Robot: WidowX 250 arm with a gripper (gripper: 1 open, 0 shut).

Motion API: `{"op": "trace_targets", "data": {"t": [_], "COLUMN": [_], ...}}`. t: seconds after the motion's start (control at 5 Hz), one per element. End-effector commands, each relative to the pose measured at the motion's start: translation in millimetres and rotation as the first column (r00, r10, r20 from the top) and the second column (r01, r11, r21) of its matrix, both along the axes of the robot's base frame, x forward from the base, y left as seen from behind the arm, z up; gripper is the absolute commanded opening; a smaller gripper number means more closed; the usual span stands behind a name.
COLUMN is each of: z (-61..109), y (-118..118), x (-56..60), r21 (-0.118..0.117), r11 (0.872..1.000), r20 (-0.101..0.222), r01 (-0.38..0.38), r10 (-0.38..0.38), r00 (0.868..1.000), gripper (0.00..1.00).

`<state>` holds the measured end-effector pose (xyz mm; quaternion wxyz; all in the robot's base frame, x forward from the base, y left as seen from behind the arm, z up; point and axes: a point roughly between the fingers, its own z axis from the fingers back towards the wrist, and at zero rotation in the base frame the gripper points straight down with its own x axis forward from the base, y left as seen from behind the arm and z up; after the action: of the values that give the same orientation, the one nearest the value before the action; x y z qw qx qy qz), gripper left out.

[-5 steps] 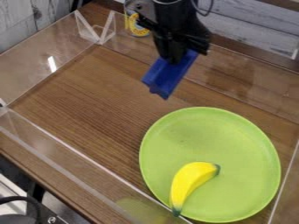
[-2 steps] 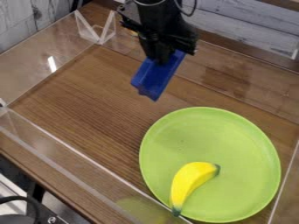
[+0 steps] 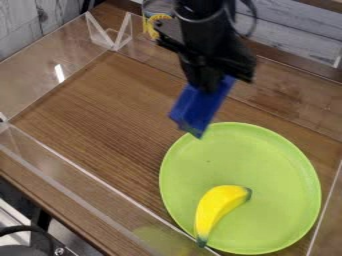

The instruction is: Put the blue object in the green plate

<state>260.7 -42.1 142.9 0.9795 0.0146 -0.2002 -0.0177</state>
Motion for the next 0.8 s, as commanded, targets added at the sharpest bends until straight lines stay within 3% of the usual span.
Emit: {"op": "trace_targets", "data": {"t": [0.0, 0.4, 0.6], "z": [7.4, -8.2, -18.2], "y": [-18.9, -52.6, -59.1], "x": [-5.4, -21.0, -28.9], "r21": [-0.013, -0.038, -0.040], "r11": [1.000, 0.999, 0.999], "r20": [0.039, 0.047, 0.039], "r01": [0.000, -0.014, -0.018], "r10": [0.000, 0.016, 0.019], "r00": [0.999, 0.999, 0.999], "gripper": [0.00, 0.00, 0.00]}}
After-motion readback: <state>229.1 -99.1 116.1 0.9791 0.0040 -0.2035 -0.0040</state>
